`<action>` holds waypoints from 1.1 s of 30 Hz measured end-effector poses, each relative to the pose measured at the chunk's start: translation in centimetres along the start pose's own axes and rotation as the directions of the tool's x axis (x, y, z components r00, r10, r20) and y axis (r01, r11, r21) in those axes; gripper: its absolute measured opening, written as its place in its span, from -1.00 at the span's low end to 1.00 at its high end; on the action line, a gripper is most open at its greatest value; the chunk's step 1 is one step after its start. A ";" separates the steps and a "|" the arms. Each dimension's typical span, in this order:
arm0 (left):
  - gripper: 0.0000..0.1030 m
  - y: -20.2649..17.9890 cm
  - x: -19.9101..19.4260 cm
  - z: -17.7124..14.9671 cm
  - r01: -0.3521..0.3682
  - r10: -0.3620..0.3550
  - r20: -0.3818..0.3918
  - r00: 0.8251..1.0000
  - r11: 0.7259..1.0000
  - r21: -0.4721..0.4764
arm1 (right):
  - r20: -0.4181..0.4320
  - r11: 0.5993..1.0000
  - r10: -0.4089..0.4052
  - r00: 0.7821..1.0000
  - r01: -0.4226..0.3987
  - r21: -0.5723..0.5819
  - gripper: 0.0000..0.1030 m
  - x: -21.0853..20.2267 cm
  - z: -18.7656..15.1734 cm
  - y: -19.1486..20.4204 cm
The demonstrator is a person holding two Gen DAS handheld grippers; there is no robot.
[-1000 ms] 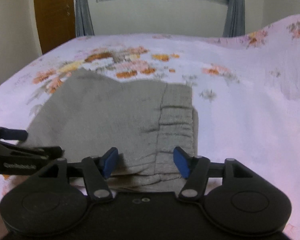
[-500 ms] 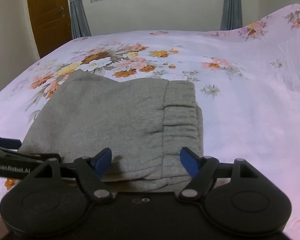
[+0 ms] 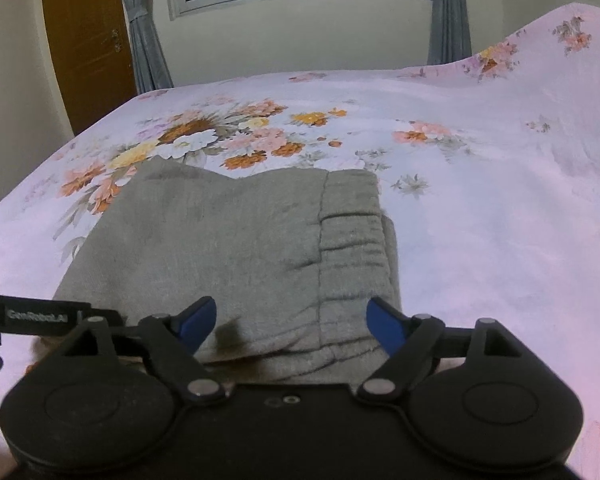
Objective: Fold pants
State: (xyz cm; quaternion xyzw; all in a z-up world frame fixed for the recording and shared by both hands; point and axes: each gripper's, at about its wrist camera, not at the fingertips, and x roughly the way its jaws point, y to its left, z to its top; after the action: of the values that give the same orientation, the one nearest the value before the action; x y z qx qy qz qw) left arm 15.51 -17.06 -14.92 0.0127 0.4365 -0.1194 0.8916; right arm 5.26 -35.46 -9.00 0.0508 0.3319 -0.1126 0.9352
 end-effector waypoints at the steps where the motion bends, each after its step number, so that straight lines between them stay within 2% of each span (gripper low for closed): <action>1: 1.00 -0.3 -0.2 -0.1 -0.011 0.011 0.019 1.000 1.000 0.018 | -0.003 1.000 0.000 1.000 0.000 0.003 0.61 -0.1 0.0 -0.1; 9: 1.00 -2.1 -1.8 0.1 -0.081 0.066 0.099 0.993 0.985 0.155 | -0.018 1.000 0.008 1.000 -0.008 0.003 0.63 -1.2 -0.5 -0.1; 17: 1.00 -2.8 -6.1 -0.1 -0.069 0.034 0.173 0.984 0.976 0.205 | 0.044 0.998 0.015 0.999 -0.012 -0.058 0.71 -4.9 -0.8 1.4; 21: 1.00 -3.7 -9.1 -0.6 -0.097 0.041 0.202 0.979 0.957 0.275 | 0.088 0.997 0.024 0.996 -0.017 -0.081 0.73 -7.6 -1.0 2.3; 25: 1.00 -4.9 -12.2 -1.4 -0.134 0.050 0.230 0.972 0.922 0.364 | 0.127 0.995 0.031 0.991 -0.019 -0.098 0.75 -10.5 -1.5 2.9; 28: 1.00 -4.6 -15.0 -2.0 -0.087 -0.009 0.263 0.965 0.933 0.350 | 0.152 0.995 0.036 0.988 -0.023 -0.092 0.77 -12.7 -1.9 3.0; 31: 1.00 -3.3 -17.7 -2.7 0.010 -0.098 0.266 0.959 0.949 0.315 | 0.176 0.995 0.033 0.984 -0.016 -0.096 0.80 -15.2 -2.4 2.8; 33: 1.00 -2.4 -19.4 -3.3 0.031 -0.114 0.284 0.952 0.960 0.279 | 0.194 0.996 0.020 0.981 -0.003 -0.087 0.83 -16.8 -2.7 2.6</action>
State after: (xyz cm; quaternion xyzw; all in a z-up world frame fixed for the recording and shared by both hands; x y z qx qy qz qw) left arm 0.95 -15.10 -1.66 0.1005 0.2773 -0.2116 0.9318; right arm -8.45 -29.52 -0.45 0.0007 0.2433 -0.0972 0.9651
